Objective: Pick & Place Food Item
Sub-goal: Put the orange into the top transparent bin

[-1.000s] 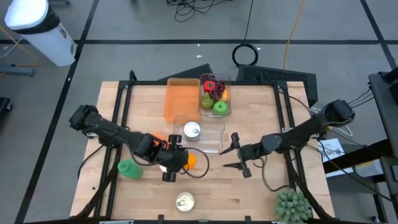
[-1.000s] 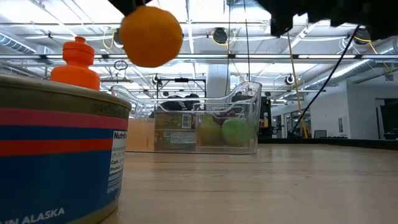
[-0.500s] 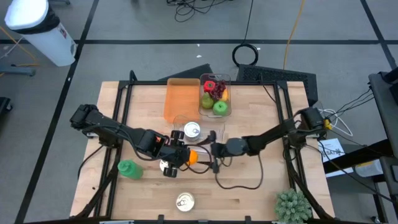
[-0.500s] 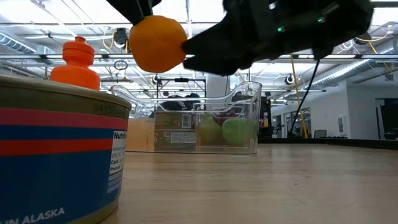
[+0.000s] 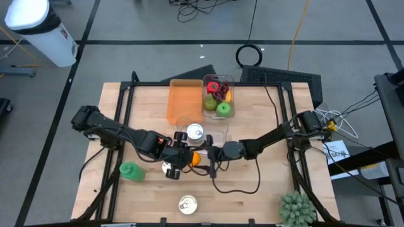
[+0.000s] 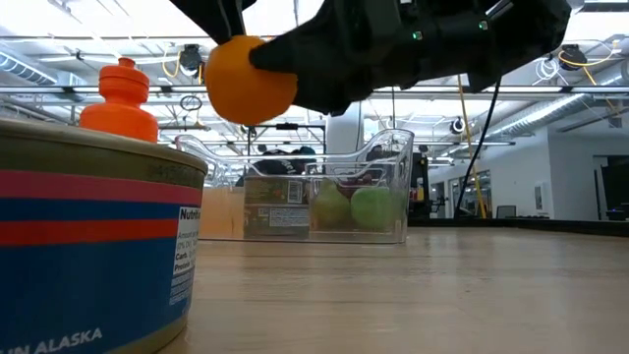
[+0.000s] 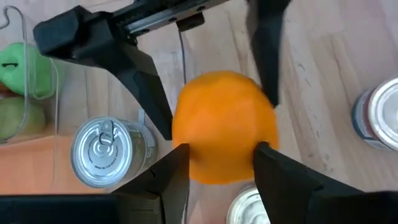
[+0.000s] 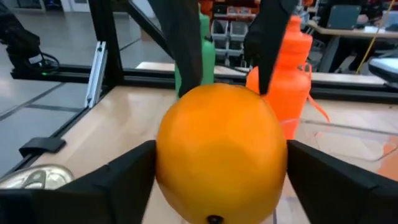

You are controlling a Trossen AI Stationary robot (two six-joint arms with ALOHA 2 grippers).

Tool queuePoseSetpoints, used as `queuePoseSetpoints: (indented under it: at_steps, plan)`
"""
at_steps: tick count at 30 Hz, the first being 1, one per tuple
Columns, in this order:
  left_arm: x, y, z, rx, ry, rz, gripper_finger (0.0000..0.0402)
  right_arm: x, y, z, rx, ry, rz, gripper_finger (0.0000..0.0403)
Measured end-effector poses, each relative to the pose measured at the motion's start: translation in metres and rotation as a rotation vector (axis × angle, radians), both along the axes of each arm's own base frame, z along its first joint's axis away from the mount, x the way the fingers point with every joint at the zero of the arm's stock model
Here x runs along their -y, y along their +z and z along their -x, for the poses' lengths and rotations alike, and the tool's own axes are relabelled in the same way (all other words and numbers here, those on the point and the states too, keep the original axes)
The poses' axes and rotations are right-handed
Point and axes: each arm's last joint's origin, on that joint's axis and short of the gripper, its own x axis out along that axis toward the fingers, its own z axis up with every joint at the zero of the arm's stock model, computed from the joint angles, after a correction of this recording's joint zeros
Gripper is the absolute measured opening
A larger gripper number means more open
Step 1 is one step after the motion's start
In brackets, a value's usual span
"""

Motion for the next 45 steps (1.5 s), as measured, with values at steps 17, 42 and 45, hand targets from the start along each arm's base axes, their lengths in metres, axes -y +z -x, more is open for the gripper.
queuePoseSetpoints:
  at_steps: [17, 42, 45]
  plan:
    - [-0.015, 0.045, 0.045, 0.363, 0.109, -0.047, 0.0181, 0.018, 0.024, 0.063, 0.029, -0.105, 0.013, 0.027]
    - [-0.042, -0.02, -0.007, 0.777, -0.053, 0.219, 0.0342, 0.029, 0.039, 0.111, 0.374, 0.163, -0.099, 0.027]
    - [-0.042, -0.018, -0.008, 0.791, -0.058, 0.223, 0.0362, 0.029, 0.039, 0.111, 0.375, 0.16, -0.101, 0.027]
